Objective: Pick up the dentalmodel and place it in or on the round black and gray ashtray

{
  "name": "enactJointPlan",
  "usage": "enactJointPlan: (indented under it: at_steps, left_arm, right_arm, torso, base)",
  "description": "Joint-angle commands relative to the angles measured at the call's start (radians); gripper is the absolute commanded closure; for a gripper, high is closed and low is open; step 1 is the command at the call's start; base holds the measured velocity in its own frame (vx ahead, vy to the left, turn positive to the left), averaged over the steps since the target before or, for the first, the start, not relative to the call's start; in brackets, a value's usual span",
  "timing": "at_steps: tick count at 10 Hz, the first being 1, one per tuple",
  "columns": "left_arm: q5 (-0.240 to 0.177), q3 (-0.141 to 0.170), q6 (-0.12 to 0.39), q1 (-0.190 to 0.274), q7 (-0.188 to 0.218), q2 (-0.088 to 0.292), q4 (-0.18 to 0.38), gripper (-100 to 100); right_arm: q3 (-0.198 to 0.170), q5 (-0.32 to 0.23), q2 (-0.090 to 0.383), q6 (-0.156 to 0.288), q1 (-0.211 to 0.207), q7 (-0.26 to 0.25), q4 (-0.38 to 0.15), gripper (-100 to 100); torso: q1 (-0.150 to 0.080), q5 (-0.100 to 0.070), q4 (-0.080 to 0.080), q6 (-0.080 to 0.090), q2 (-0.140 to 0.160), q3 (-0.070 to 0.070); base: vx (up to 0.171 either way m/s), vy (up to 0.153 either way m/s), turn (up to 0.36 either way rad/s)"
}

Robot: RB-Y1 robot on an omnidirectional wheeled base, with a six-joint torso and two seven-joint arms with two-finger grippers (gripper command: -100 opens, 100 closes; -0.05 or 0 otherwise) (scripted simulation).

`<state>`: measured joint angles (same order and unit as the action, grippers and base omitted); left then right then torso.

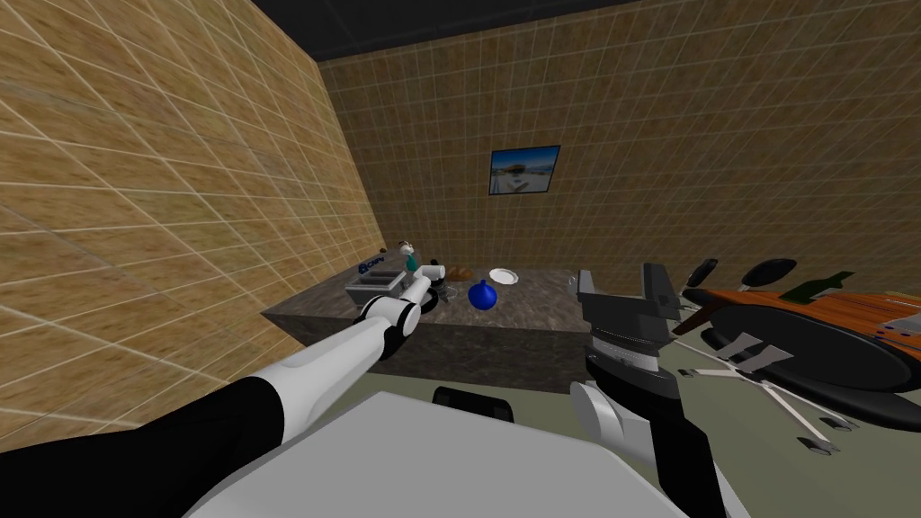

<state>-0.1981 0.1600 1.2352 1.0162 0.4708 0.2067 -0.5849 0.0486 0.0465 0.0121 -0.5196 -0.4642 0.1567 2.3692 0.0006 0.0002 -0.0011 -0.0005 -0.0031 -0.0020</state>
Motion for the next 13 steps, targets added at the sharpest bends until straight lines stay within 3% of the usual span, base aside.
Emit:
enactJointPlan:
  at_steps: [1, 6, 7, 8, 9, 11, 12, 13]
  left_arm:
    - [-0.006, 0.007, 0.033, 0.021, 0.014, 0.001, 0.036, -100]
    - [-0.018, 0.022, 0.082, 0.070, 0.036, 0.010, 0.121, -100]
    - [-0.016, 0.019, 0.069, 0.068, 0.031, 0.009, 0.116, -100]
    - [-0.017, 0.020, 0.070, 0.070, 0.032, 0.009, 0.119, 0]
    - [-0.063, 0.024, 0.070, 0.029, -0.013, 0.059, 0.114, -100]
    - [-0.063, 0.024, 0.070, 0.029, -0.013, 0.068, 0.114, -100]
    - [-0.109, 0.029, 0.071, -0.012, -0.057, 0.114, 0.109, -100]
    - [-0.109, 0.029, 0.071, 0.018, -0.057, 0.126, 0.176, -100]
  right_arm:
    - [0.000, 0.000, 0.000, 0.000, 0.000, 0.000, 0.000, 0]
    - [0.000, 0.000, 0.000, 0.000, 0.000, 0.000, 0.000, 0]
    - [0.000, 0.000, 0.000, 0.000, 0.000, 0.000, 0.000, 0]
    - [0.000, 0.000, 0.000, 0.000, 0.000, 0.000, 0.000, 0]
    - [0.000, 0.000, 0.000, 0.000, 0.000, 0.000, 0.000, 0]
    - [0.000, 0.000, 0.000, 0.000, 0.000, 0.000, 0.000, 0]
    - [0.000, 0.000, 0.000, 0.000, 0.000, 0.000, 0.000, 0]
    - [0.000, 0.000, 0.000, 0.000, 0.000, 0.000, 0.000, 0]
  torso:
    - [0.000, 0.000, 0.000, 0.000, 0.000, 0.000]
    - [0.000, 0.000, 0.000, 0.000, 0.002, 0.001]
    - [0.000, 0.000, 0.001, 0.000, 0.002, 0.001]
    - [0.000, 0.000, 0.001, 0.000, 0.003, 0.001]
    - [0.000, 0.000, 0.001, 0.000, 0.003, 0.002]
    - [-0.007, -0.002, 0.001, 0.000, 0.003, 0.002]
    - [-0.005, -0.001, 0.001, 0.000, 0.002, 0.001]
    - [-0.007, -0.002, 0.000, 0.001, 0.002, 0.001]
  base:
    - [0.033, 0.010, -0.001]
    - [0.024, 0.005, -0.003]
    - [0.008, 0.002, -0.002]
    - [0.000, 0.000, 0.000]
    - [0.006, -0.084, -0.149]
    - [0.014, -0.088, -0.012]
    - [0.023, -0.111, -0.116]
    - [0.032, -0.110, -0.072]
